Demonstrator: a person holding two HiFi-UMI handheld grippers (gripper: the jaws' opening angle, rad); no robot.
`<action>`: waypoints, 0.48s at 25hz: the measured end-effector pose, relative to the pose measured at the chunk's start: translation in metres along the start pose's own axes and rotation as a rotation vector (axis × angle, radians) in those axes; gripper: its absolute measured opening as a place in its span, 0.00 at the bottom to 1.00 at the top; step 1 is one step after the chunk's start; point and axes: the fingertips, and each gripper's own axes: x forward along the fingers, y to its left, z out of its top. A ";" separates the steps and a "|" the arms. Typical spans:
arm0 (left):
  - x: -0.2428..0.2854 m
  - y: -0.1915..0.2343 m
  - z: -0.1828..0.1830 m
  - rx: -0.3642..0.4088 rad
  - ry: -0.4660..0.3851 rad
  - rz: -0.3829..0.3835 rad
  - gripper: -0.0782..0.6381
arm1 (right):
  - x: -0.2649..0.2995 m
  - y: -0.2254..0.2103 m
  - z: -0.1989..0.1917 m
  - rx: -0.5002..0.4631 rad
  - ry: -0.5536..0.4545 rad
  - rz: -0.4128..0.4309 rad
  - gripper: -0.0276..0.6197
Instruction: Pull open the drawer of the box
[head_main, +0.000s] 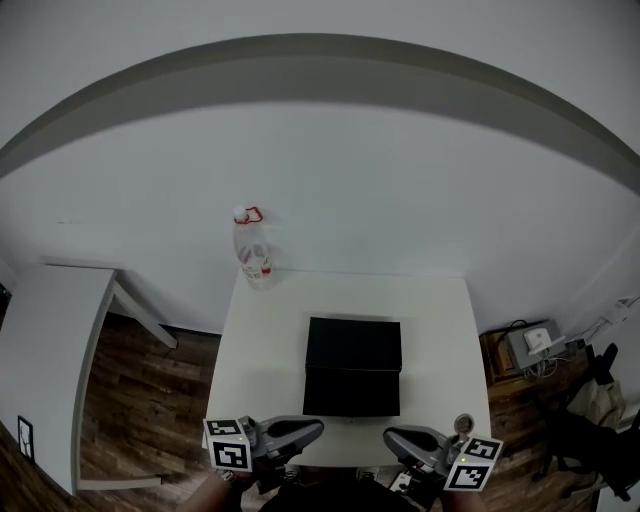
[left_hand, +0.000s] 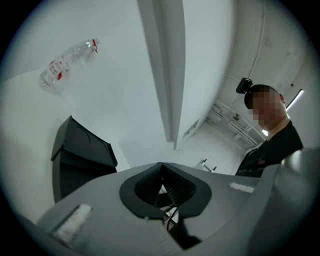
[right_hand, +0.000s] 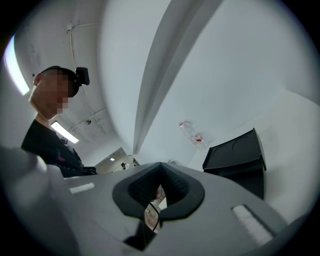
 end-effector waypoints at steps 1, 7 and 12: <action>0.002 -0.008 -0.009 -0.006 0.024 -0.026 0.11 | 0.001 0.006 -0.005 -0.010 0.016 0.017 0.05; 0.013 -0.032 -0.044 -0.073 0.096 -0.086 0.11 | 0.012 0.025 -0.031 0.009 0.075 0.082 0.05; 0.012 -0.034 -0.046 -0.086 0.085 -0.087 0.11 | 0.022 0.037 -0.049 0.030 0.134 0.126 0.05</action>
